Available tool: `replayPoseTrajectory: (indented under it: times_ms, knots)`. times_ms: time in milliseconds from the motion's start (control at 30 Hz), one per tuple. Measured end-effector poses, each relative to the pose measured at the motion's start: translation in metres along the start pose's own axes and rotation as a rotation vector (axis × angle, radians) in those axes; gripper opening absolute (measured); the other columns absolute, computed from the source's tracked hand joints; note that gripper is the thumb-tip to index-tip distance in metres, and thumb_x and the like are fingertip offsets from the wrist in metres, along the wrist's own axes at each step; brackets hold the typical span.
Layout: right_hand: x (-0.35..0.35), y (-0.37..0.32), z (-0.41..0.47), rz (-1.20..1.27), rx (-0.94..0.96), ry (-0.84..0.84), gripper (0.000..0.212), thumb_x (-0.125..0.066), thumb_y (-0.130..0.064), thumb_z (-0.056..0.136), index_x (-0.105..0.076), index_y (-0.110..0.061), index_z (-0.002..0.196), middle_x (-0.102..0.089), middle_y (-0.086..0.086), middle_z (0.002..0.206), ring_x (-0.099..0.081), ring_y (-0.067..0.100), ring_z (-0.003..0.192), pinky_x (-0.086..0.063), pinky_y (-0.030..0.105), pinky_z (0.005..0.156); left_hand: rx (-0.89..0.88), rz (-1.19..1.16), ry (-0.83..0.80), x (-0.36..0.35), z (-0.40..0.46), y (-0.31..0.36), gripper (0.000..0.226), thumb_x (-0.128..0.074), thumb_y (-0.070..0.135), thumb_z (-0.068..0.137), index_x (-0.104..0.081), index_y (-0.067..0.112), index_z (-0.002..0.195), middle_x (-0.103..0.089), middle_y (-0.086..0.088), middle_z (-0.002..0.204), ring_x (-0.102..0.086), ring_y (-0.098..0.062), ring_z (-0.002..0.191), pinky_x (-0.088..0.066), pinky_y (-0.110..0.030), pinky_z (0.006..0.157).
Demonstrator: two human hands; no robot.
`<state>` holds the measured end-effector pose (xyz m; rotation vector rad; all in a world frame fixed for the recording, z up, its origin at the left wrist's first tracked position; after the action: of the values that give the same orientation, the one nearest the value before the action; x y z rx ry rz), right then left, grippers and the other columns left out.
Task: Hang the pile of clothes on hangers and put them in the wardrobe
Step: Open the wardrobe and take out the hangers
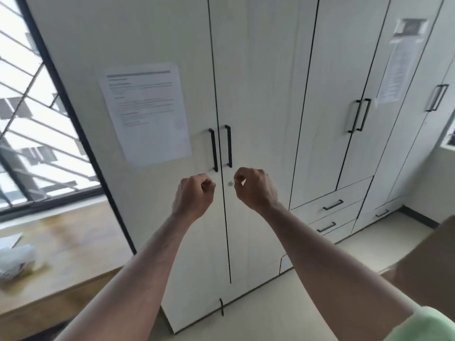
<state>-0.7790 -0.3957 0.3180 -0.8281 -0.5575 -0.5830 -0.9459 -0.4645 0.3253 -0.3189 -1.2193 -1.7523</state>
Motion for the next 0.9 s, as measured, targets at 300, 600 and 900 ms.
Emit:
replayPoseTrajectory:
  times_ms: [300, 600, 900]
  knots:
    - [-0.047, 0.024, 0.130, 0.052, -0.039, 0.121, 0.013, -0.060, -0.012, 0.090, -0.072, -0.016, 0.087, -0.073, 0.000, 0.079, -0.066, 0.021, 0.069, -0.047, 0.027, 0.055, -0.084, -0.113, 0.036, -0.039, 0.137, -0.022, 0.014, -0.060, 0.015, 0.089, -0.070, 0.011, 0.081, -0.070, 0.003, 0.069, -0.066, -0.013, 0.067, -0.057, -0.034, 0.065]
    - [-0.104, 0.056, 0.209, 0.101, 0.013, 0.161, 0.010, -0.068, -0.018, 0.095, -0.071, -0.011, 0.090, -0.073, 0.004, 0.081, -0.066, 0.023, 0.068, -0.052, 0.031, 0.062, -0.051, -0.096, 0.144, -0.065, 0.206, -0.044, 0.008, -0.069, 0.014, 0.090, -0.072, 0.011, 0.083, -0.069, 0.004, 0.075, -0.065, -0.010, 0.070, -0.046, -0.018, 0.064]
    - [-0.123, 0.084, 0.232, 0.303, -0.053, 0.106, 0.026, -0.076, -0.024, 0.089, -0.051, -0.017, 0.095, -0.062, -0.005, 0.085, -0.059, 0.018, 0.072, -0.047, 0.034, 0.069, 0.049, -0.024, 0.280, -0.082, 0.229, -0.042, 0.021, -0.073, 0.015, 0.083, -0.060, 0.018, 0.066, -0.060, 0.011, 0.059, -0.059, -0.007, 0.057, -0.040, -0.019, 0.056]
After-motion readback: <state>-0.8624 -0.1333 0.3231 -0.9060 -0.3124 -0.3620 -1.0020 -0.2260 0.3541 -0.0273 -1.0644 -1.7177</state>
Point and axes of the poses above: each hand's wrist, its own z-axis towards the middle knuckle, its own x-axis out of the back of the hand, y = z × x, the point moved 3 cm from there along z, towards the middle knuckle
